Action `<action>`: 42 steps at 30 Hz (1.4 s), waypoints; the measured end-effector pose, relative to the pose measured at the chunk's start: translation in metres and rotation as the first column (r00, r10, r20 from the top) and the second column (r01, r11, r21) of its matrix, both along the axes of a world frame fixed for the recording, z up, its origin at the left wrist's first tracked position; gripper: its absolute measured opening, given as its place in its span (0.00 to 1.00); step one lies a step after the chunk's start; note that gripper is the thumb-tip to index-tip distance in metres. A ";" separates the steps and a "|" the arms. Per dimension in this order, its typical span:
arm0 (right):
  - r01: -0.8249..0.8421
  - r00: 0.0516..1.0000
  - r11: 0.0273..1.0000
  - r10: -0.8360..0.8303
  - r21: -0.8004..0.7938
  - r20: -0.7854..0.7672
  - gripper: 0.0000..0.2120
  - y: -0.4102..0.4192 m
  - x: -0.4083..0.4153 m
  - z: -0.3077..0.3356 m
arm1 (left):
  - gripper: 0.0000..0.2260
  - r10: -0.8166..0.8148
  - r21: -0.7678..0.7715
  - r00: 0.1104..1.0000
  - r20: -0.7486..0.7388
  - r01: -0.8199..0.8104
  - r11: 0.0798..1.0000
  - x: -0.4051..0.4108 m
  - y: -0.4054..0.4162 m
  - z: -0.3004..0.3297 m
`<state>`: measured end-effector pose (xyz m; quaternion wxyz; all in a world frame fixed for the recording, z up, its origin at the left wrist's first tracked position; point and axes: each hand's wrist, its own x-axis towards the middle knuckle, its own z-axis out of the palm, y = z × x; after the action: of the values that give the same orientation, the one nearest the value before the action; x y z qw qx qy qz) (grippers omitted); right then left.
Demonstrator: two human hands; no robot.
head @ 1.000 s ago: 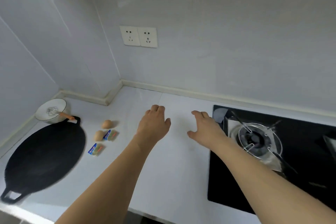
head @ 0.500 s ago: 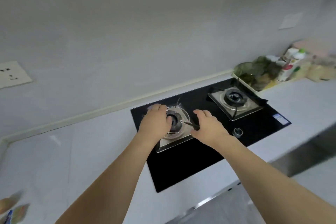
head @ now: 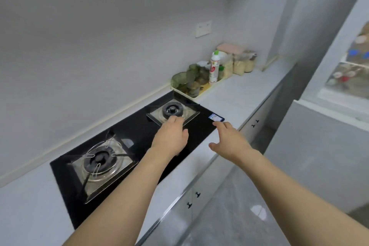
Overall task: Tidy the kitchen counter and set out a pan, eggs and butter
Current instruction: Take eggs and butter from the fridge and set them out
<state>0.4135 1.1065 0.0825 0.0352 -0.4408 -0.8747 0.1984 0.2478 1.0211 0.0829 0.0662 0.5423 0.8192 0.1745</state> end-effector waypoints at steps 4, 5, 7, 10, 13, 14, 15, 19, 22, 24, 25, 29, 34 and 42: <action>0.091 0.996 0.996 -0.091 -0.005 0.010 0.32 0.042 0.075 -0.001 | 0.18 -0.107 0.025 0.994 -0.015 0.108 0.994 0.072 0.059 0.004; 0.107 0.994 0.994 -0.107 -0.009 0.004 0.32 0.050 0.090 0.000 | 0.17 -0.126 0.019 0.992 -0.017 0.126 0.992 0.086 0.070 0.005; 0.157 0.988 0.987 -0.157 -0.023 -0.004 0.32 0.066 0.125 0.001 | 0.17 -0.168 0.008 0.986 -0.018 0.168 0.986 0.116 0.094 0.007; 0.232 0.972 0.971 -0.233 -0.052 -0.023 0.32 0.085 0.163 0.004 | 0.18 -0.225 0.008 0.974 -0.019 0.226 0.974 0.147 0.124 0.011; 0.296 0.954 0.954 -0.298 -0.052 -0.035 0.32 0.106 0.194 0.006 | 0.18 -0.282 0.008 0.959 -0.019 0.282 0.959 0.174 0.153 0.017; 0.315 0.948 0.948 -0.317 -0.052 -0.035 0.32 0.112 0.203 0.007 | 0.18 -0.303 0.006 0.953 -0.022 0.303 0.953 0.181 0.162 0.019; 0.333 0.942 0.942 -0.335 -0.050 -0.037 0.31 0.117 0.210 0.008 | 0.18 -0.320 0.002 0.947 -0.027 0.321 0.947 0.187 0.171 0.020; 0.427 0.902 0.903 -0.429 -0.046 -0.047 0.29 0.142 0.242 0.012 | 0.17 -0.401 0.023 0.915 -0.044 0.402 0.915 0.213 0.217 0.022; 0.502 0.862 0.864 -0.504 -0.034 -0.059 0.30 0.165 0.266 0.016 | 0.18 -0.473 0.040 0.881 -0.028 0.473 0.880 0.238 0.255 0.025; 0.550 0.833 0.835 -0.551 -0.020 -0.059 0.31 0.184 0.282 0.021 | 0.18 -0.524 0.059 0.851 -0.028 0.525 0.849 0.256 0.282 0.027; 0.574 0.817 0.819 -0.573 -0.011 -0.066 0.31 0.193 0.288 0.024 | 0.18 -0.548 0.069 0.836 -0.025 0.548 0.834 0.264 0.295 0.029; 0.667 0.741 0.745 -0.662 0.005 -0.112 0.30 0.235 0.311 0.038 | 0.18 -0.647 0.105 0.762 -0.021 0.645 0.757 0.292 0.353 0.037; 0.745 0.665 0.666 -0.733 0.051 -0.141 0.29 0.287 0.339 0.062 | 0.18 -0.730 0.135 0.684 -0.012 0.724 0.676 0.318 0.420 0.055; 0.849 0.528 0.508 -0.825 0.146 -0.200 0.28 0.346 0.383 0.105 | 0.16 -0.863 0.173 0.505 -0.035 0.853 0.492 0.379 0.515 0.081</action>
<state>0.7962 1.4524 0.1872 0.2219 -0.7900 -0.5660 0.0789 0.6270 1.5363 0.1635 0.1212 0.8759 0.4212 0.2019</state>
